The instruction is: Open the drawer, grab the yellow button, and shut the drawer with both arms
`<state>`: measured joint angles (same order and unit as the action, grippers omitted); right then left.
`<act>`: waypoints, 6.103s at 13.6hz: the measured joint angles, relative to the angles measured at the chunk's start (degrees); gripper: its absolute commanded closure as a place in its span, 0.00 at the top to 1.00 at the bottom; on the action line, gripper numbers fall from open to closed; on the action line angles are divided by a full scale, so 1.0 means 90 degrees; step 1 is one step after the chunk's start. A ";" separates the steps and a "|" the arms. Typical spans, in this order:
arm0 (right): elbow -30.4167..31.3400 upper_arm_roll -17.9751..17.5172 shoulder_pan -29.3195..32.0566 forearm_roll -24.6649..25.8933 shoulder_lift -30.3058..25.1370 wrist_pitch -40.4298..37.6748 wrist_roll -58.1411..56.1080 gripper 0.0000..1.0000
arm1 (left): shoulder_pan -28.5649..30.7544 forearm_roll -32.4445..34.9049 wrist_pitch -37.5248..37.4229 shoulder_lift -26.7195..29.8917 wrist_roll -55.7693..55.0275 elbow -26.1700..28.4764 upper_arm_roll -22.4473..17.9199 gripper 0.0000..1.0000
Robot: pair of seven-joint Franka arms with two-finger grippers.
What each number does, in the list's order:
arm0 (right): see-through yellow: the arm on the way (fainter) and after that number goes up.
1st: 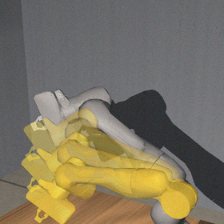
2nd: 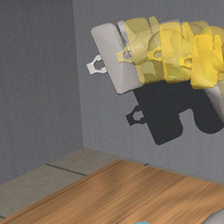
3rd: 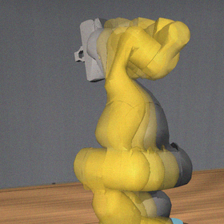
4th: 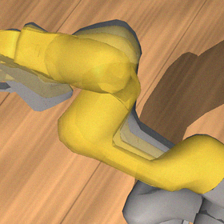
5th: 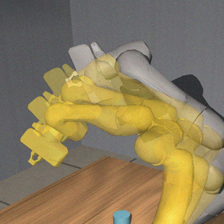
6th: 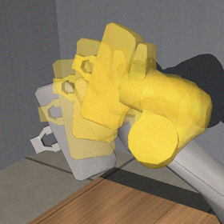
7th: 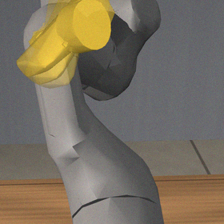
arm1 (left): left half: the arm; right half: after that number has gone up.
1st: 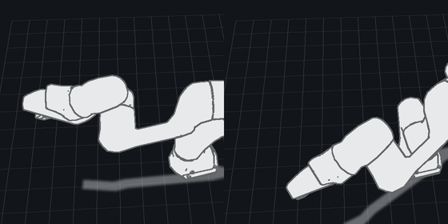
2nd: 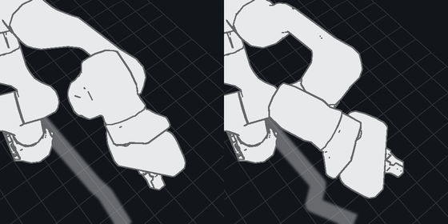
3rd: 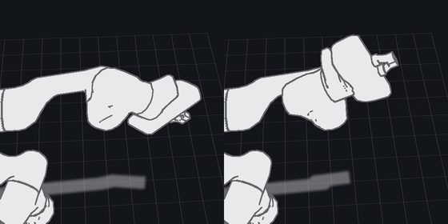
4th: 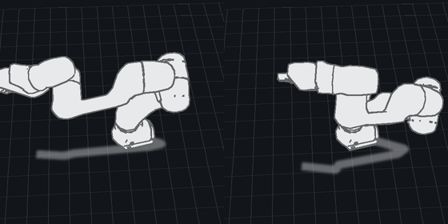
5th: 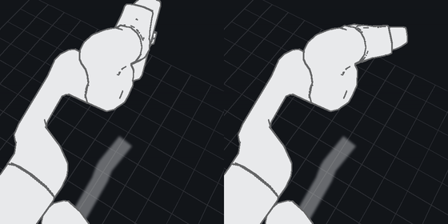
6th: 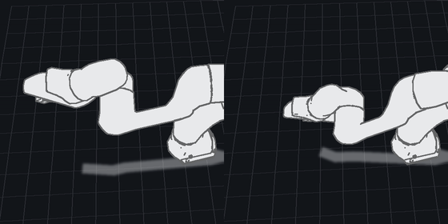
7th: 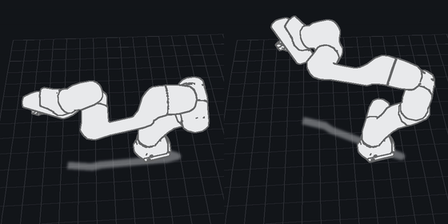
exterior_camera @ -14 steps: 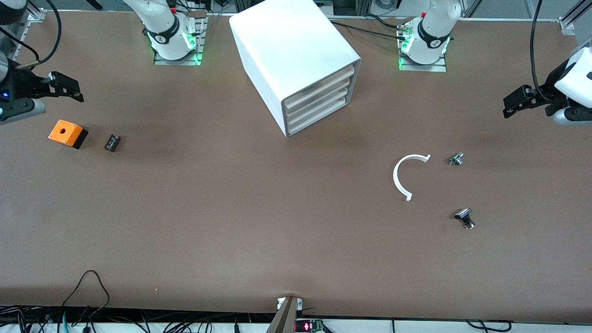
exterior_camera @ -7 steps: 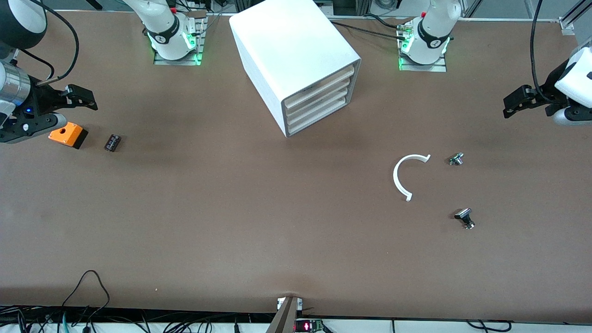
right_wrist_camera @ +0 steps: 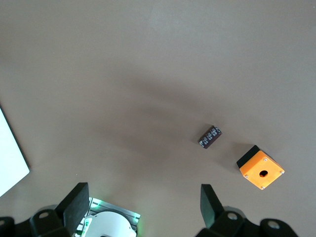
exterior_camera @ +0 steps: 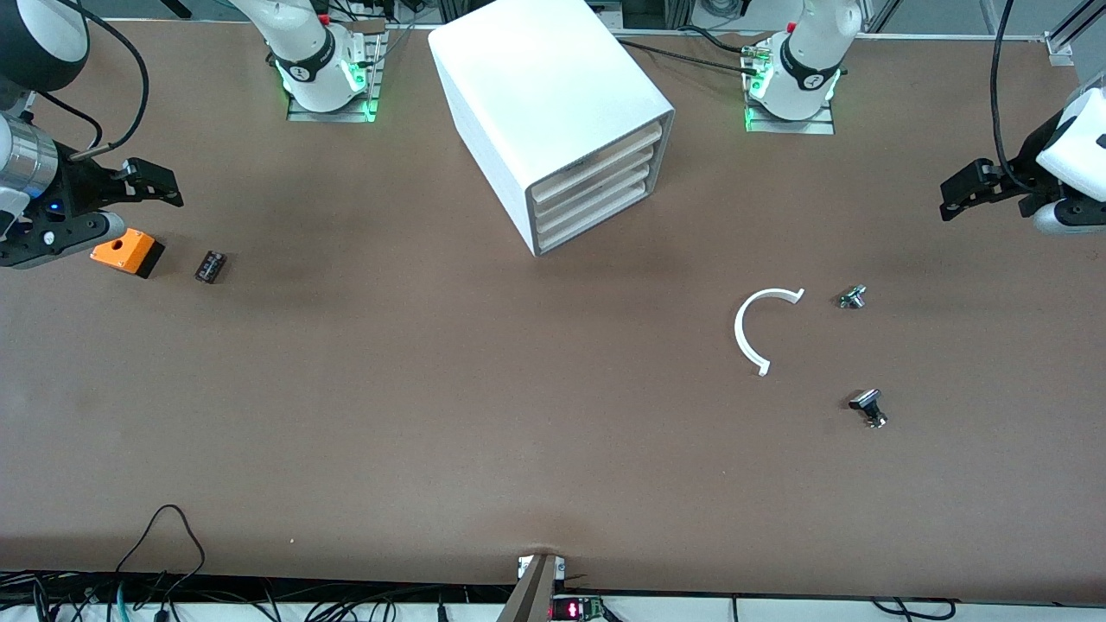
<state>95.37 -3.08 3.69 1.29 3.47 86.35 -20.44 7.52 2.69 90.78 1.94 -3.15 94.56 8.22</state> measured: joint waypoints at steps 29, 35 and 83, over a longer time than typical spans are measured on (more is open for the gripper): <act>-0.0406 -0.0044 -0.0034 -0.0023 0.0332 0.0047 -0.0083 1.00 | -0.0012 0.0000 -0.0003 0.0000 0.0000 0.0000 0.0029 1.00; -0.0521 -0.0052 -0.0125 -0.0169 0.0335 0.0051 -0.0082 1.00 | -0.0062 -0.0018 -0.0003 0.0002 0.0000 -0.0008 0.0177 1.00; -0.1035 -0.0929 -0.3037 0.0340 0.1342 0.2196 -0.0468 1.00 | -0.0126 -0.5344 0.1560 -0.1439 0.1353 0.3032 0.2703 0.84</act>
<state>86.06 -11.43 -23.64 4.35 15.55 106.11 -24.65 6.38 -45.41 104.82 -11.01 9.03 121.85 32.55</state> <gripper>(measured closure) 0.000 0.167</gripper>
